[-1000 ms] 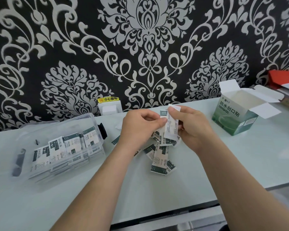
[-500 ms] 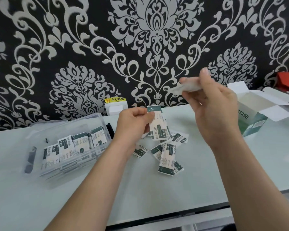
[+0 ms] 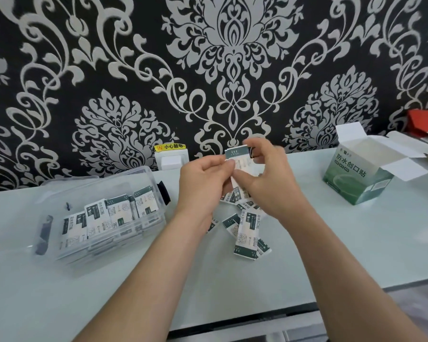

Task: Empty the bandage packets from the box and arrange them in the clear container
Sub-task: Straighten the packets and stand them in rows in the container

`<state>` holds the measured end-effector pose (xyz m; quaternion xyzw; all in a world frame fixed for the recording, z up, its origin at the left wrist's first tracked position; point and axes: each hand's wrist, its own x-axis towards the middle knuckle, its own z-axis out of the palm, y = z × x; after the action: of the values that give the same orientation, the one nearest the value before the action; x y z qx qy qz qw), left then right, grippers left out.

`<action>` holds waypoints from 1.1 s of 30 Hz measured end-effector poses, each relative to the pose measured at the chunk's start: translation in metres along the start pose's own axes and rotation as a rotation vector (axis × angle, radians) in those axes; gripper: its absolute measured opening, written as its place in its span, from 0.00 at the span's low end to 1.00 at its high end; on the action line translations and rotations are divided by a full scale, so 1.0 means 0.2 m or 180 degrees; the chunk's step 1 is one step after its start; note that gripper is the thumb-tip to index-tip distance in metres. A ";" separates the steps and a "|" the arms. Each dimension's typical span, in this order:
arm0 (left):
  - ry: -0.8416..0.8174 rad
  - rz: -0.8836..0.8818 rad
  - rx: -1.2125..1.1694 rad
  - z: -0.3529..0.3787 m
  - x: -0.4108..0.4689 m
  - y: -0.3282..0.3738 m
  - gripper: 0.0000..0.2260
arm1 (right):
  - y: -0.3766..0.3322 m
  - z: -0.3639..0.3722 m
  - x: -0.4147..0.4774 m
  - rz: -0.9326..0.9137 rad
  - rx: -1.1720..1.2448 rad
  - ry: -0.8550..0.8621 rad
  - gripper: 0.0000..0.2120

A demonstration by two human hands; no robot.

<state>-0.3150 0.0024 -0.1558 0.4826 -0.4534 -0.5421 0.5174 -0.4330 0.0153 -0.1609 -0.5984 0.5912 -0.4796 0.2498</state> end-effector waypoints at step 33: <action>-0.1306 0.0257 0.2167 -0.16 -0.01 0.12 0.12 | 0.08 -0.12 -0.02 0.1246 0.0560 -0.1167 0.14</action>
<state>-0.2796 0.0029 -0.1355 0.4901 -0.7196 -0.4251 0.2474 -0.4605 0.0222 -0.1657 -0.5256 0.5965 -0.3555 0.4914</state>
